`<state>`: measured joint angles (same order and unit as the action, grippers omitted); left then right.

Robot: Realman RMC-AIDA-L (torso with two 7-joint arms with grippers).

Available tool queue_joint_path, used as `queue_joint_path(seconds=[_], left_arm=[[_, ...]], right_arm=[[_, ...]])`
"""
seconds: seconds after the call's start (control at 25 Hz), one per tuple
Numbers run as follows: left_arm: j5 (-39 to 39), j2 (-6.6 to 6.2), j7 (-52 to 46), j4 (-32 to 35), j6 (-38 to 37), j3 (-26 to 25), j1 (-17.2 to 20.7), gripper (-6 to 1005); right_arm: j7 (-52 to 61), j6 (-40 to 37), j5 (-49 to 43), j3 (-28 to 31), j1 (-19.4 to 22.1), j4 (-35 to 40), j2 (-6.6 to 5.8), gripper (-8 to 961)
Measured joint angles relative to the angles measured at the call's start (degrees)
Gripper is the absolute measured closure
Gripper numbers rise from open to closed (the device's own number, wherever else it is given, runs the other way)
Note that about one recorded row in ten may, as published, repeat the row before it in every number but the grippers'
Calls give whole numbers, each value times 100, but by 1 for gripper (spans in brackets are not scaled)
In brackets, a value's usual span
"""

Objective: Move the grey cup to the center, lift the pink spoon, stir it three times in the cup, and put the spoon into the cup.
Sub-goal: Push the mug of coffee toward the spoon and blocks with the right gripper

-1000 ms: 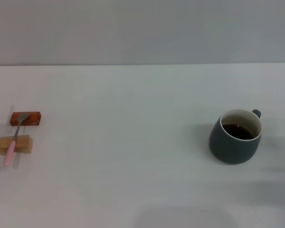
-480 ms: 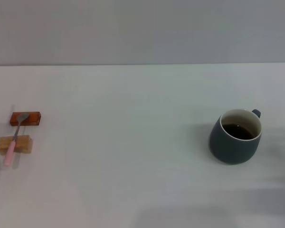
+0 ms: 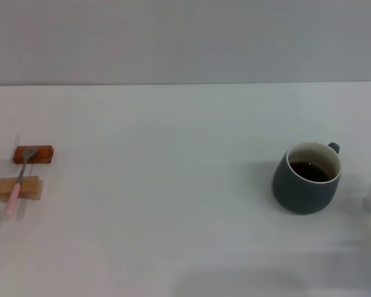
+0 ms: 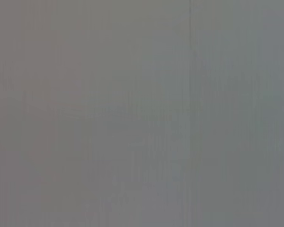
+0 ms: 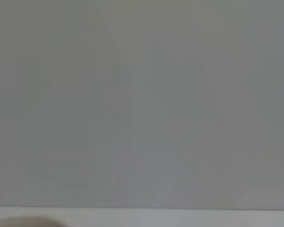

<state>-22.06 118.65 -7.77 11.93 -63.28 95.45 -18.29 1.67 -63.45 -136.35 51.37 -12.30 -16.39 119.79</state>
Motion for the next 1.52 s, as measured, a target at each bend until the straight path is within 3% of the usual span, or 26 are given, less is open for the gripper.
queue_joint_path(seconds=[0.88,1.52], left_arm=[[-21,1,-5,2,-120,0,-21,191],[-54,1,-5,2,-132,-1,-30,195]], right_arm=[[27,711,-31,-885,-291,-290,-39,954],[26,1268,-74,-1473,-838,-408,-96,954]])
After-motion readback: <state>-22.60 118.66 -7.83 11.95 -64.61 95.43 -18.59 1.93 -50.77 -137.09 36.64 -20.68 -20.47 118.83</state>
